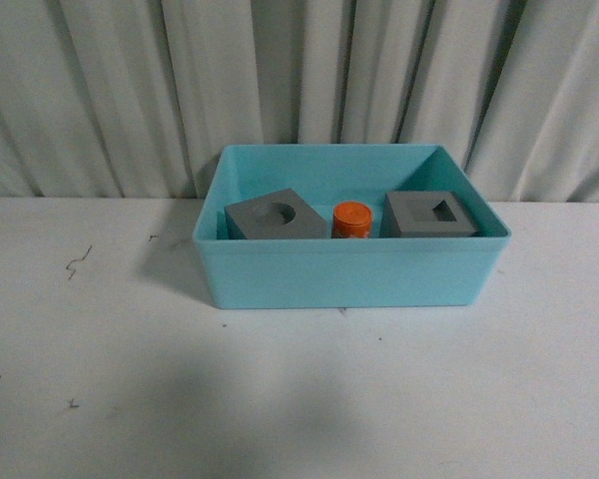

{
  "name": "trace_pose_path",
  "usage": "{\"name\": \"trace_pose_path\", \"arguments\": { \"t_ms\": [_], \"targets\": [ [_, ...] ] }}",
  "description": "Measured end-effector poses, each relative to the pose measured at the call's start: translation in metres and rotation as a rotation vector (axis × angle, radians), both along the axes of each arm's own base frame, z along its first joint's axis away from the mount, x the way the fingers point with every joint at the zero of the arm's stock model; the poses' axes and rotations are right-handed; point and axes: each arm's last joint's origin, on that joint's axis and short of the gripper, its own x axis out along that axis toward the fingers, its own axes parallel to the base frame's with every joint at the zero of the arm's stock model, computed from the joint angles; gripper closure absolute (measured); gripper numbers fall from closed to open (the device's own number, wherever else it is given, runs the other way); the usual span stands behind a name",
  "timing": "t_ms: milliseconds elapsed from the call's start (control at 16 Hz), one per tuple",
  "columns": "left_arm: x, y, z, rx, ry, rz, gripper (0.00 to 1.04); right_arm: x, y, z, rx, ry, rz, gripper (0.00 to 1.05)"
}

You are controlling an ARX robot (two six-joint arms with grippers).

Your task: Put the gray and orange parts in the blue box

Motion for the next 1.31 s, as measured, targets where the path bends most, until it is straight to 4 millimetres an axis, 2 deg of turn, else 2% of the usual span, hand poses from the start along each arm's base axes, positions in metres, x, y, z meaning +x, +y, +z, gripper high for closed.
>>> {"name": "trace_pose_path", "arguments": {
  "t_ms": [62,125,249,374,1060,1184,1247,1309],
  "targets": [
    [0.000,0.000,0.000,0.000,0.000,-0.003,0.07,-0.011,-0.026,0.006,-0.129,-0.152,0.013,0.70],
    [0.000,0.000,0.000,0.000,0.000,-0.003,0.07,-0.019,-0.042,-0.005,-0.170,-0.131,0.015,1.03],
    [0.000,0.000,0.000,0.000,-0.001,-0.003,0.07,-0.031,-0.060,-0.010,-0.172,-0.164,0.034,1.03],
    [0.000,0.000,0.000,0.000,-0.001,-0.003,0.07,-0.032,-0.066,-0.010,-0.175,-0.161,0.009,1.03],
    [0.000,0.000,0.000,0.000,0.000,-0.003,0.07,-0.039,-0.067,-0.012,-0.174,-0.156,0.018,1.03],
    [0.000,0.000,0.000,0.000,0.000,-0.002,0.07,-0.047,-0.067,-0.018,-0.174,-0.104,0.024,1.03],
    [0.000,0.000,0.000,0.000,0.000,-0.003,0.07,-0.050,-0.067,-0.012,-0.175,-0.169,0.018,1.03],
    [0.000,0.000,0.000,0.000,-0.002,-0.003,0.07,-0.050,-0.067,-0.014,-0.174,-0.149,0.020,1.03]
  ]
}}
